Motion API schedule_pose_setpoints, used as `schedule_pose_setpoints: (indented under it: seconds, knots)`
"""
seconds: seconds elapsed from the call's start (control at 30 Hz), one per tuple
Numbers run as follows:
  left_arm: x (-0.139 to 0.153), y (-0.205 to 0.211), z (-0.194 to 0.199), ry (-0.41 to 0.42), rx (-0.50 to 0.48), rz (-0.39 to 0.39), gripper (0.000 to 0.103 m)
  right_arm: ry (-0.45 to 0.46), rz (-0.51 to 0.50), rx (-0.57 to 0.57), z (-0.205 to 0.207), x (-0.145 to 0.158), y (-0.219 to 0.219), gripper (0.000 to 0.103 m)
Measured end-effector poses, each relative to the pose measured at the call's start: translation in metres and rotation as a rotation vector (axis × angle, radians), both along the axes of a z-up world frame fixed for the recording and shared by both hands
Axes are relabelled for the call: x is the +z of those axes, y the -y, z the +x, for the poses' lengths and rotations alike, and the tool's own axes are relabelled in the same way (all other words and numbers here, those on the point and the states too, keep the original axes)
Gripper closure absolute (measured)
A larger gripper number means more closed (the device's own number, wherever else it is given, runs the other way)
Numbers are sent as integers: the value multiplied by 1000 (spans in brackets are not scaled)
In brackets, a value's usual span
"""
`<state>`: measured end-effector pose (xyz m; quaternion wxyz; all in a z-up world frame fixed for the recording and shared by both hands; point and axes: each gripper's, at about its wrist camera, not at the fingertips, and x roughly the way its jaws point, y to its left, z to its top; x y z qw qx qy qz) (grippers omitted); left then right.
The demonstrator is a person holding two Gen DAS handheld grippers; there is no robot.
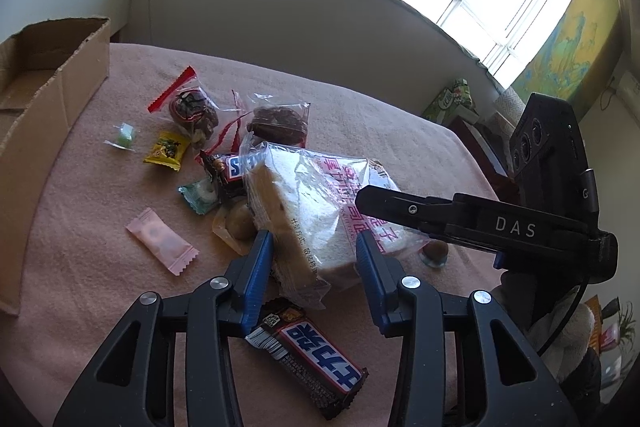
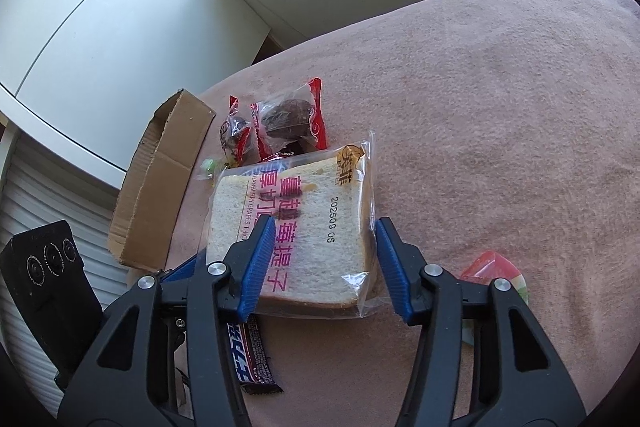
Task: Organize snacks
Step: 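Carry the bread loaf with the right tool into the cardboard box and release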
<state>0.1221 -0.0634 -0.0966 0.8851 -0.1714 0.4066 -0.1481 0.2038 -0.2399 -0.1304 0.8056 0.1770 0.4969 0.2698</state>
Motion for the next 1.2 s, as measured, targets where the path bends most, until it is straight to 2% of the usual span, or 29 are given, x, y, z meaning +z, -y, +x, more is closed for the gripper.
schedule_pose_setpoints:
  seconds: [0.3,0.57,1.2]
  knots:
    - [11,-12,-20,48,1,-4,62,39,-15,-3,-13,20,-7,49]
    - [28,-34,-37,93,31,-14,62,85,-40,21,-29,45,-30,49]
    - [52,-123,-68,180,196,13,62,171,-65,171,-53,82,-144,49]
